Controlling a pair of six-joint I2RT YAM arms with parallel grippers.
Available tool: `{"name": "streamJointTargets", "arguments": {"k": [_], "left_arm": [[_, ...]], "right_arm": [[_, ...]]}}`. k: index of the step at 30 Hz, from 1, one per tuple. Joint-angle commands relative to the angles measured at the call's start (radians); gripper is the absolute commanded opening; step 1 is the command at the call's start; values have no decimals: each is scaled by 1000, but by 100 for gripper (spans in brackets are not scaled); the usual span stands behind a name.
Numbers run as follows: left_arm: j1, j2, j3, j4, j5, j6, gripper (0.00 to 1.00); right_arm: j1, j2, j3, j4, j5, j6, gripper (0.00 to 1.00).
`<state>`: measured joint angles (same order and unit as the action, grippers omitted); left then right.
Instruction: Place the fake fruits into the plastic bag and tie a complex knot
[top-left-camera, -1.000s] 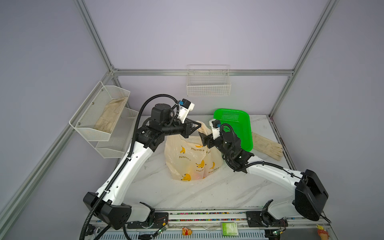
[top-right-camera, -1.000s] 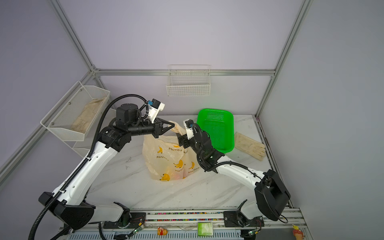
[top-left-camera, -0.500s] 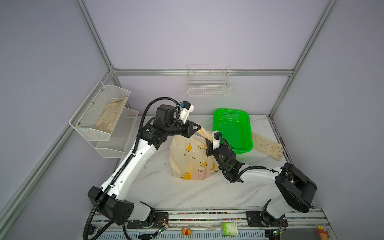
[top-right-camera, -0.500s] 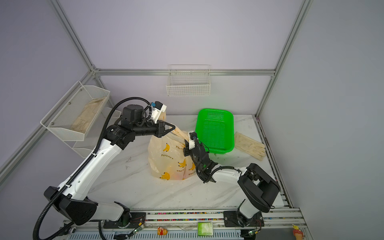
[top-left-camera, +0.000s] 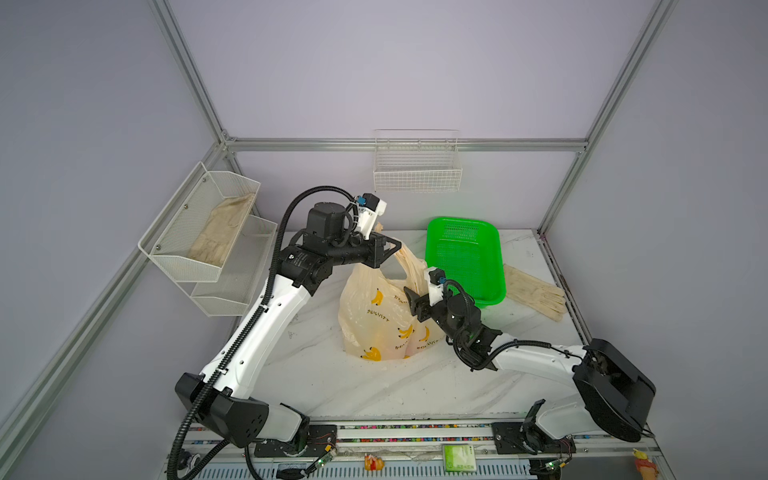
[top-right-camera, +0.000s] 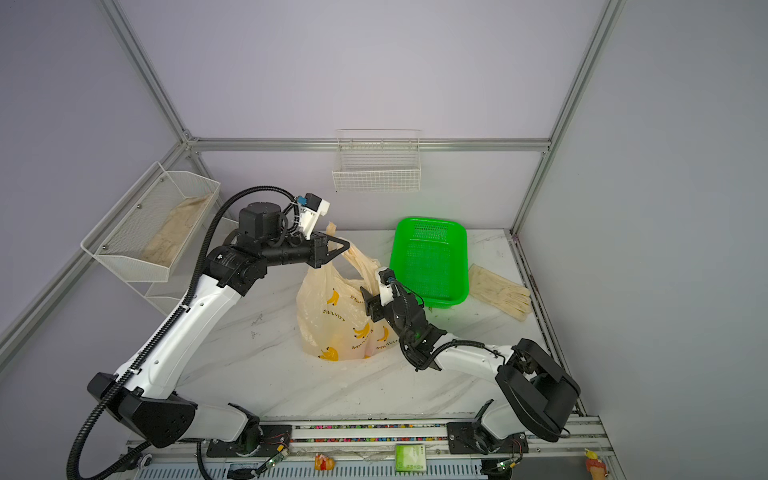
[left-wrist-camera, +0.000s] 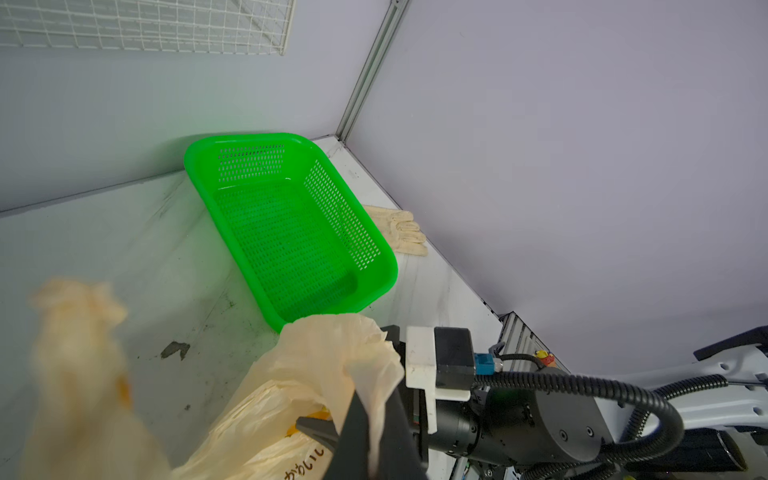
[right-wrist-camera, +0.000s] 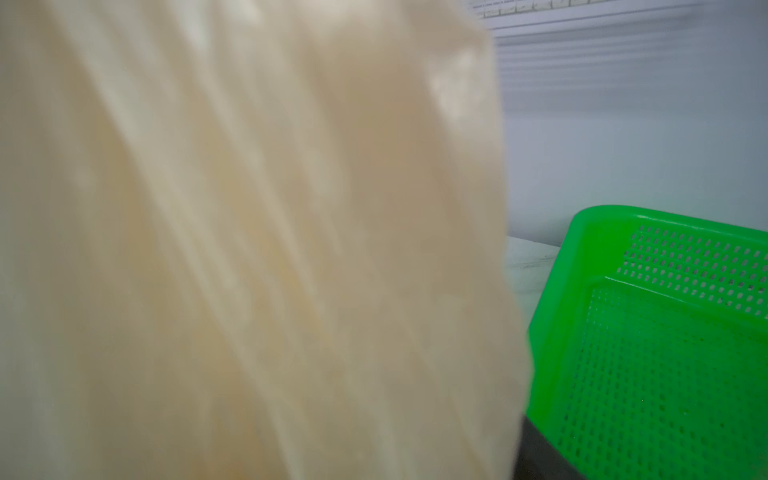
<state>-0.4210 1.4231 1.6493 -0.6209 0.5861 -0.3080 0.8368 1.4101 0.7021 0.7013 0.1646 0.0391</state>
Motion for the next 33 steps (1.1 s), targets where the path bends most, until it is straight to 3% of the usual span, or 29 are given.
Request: {"name": "streamJointTargets", "arguments": {"k": [1, 2, 10, 14, 16, 23, 33], "left_arm": [[5, -18, 93, 39, 69, 73, 0], [5, 17, 99, 30, 75, 88, 0], [5, 44, 134, -7, 109, 142, 0], [7, 54, 149, -11, 113, 142, 0], [7, 57, 154, -12, 117, 142, 0], [7, 58, 190, -15, 129, 147, 0], [13, 63, 191, -21, 152, 155, 0]], "right_arm": [[-10, -70, 82, -152, -133, -41, 87], [-12, -83, 102, -193, -155, -53, 97], [-44, -177, 239, -440, -327, -191, 97], [-130, -201, 335, -570, -567, -254, 97], [-164, -196, 373, -625, -627, -279, 97], [-261, -109, 418, -660, -669, -295, 97], [-358, -75, 553, -766, -981, -433, 97]]}}
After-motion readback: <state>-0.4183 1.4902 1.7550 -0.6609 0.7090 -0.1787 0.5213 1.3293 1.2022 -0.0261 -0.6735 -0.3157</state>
